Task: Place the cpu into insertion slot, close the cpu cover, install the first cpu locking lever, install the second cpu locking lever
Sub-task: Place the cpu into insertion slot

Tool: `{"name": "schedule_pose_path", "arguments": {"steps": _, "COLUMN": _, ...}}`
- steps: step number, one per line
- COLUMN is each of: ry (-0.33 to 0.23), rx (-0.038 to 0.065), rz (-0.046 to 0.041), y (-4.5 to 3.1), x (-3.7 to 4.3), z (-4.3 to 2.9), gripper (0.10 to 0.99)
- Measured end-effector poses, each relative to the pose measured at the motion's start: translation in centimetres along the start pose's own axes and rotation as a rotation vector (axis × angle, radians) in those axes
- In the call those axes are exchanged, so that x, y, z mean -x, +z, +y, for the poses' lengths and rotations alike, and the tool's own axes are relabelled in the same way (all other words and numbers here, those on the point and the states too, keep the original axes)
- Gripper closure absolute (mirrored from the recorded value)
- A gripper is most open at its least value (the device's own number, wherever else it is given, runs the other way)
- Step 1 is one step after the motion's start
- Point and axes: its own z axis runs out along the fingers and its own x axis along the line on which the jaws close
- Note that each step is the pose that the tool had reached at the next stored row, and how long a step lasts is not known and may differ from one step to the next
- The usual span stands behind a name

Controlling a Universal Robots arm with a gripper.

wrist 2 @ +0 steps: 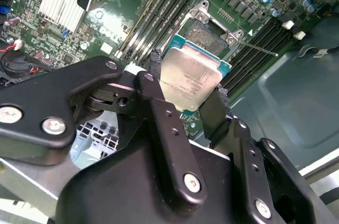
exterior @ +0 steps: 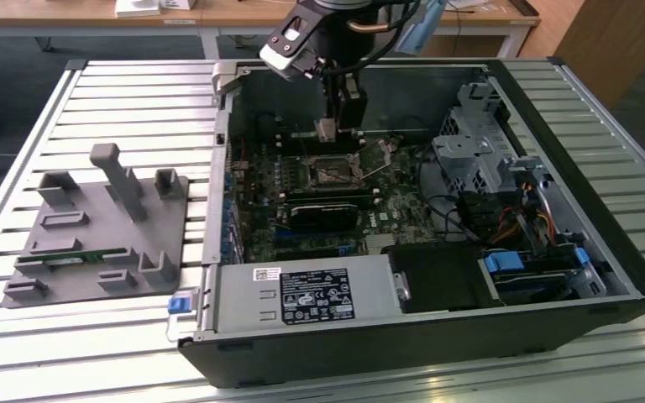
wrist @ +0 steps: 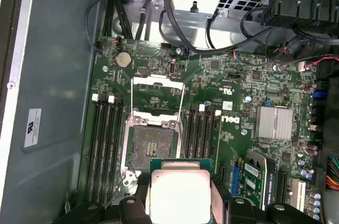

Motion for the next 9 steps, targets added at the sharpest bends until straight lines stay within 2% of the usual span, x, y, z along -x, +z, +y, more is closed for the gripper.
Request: {"name": "schedule_pose_path", "arguments": {"steps": 9, "ry": 0.003, "rx": 0.0, "rz": -0.0002, "y": 0.43, "x": -0.07, "z": 0.02, "gripper": 0.549}}
